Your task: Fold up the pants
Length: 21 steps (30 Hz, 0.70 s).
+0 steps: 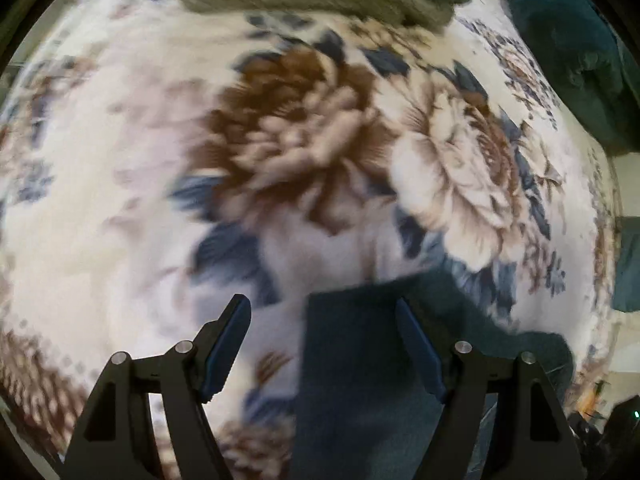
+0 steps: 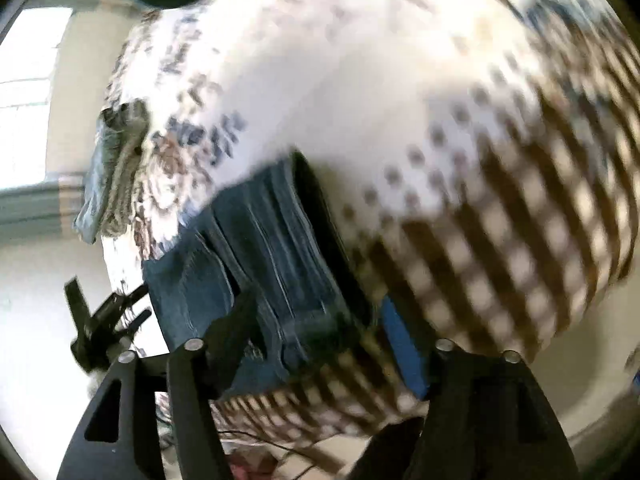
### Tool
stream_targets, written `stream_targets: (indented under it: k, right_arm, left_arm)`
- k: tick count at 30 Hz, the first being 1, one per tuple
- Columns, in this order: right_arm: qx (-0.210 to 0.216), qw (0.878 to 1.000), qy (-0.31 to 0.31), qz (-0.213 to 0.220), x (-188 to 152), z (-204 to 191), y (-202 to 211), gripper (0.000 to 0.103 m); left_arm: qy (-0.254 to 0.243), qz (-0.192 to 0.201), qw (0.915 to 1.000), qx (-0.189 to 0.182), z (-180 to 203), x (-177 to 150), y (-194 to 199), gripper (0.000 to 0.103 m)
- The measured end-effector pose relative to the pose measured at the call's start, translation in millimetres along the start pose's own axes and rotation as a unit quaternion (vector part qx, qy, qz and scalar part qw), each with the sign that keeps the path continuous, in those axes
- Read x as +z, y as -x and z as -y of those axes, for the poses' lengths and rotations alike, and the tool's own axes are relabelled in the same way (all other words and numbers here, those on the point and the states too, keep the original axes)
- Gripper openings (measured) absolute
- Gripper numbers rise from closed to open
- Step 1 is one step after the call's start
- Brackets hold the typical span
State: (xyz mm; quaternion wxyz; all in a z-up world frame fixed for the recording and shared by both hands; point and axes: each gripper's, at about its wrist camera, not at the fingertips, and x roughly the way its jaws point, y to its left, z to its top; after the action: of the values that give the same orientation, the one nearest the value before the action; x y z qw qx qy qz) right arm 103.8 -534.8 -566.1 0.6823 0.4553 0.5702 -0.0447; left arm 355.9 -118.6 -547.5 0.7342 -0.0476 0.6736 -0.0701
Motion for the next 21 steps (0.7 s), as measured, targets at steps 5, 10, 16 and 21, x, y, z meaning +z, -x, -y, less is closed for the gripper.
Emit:
stream_targets:
  k: [5,10,16,21]
  right_arm:
    - [0.035,0.998,-0.011,-0.056,44.0,1.4,-41.6,0.080]
    - [0.055,0.996,-0.035,-0.065,56.5,4.8,-65.1,0.027]
    - [0.007,0.999,0.037,0.008,48.2,-48.5,-36.7,0.011]
    - [-0.043,0.997,0.050,-0.039,63.2,-39.7,-64.1,0.012]
  left_arm:
    - [-0.015,-0.023,0.9995,-0.014,3.5,7.9,-27.1,0.012]
    - [-0.018,0.012,0.9993,-0.030,-9.9,-5.5,-18.7,0.008]
    - [-0.001,0.008,0.9996,-0.028,-24.9,-5.5,-20.2,0.007]
    - [0.014,0.010,0.9991,-0.038,-28.2,-6.0,-14.0,0.009]
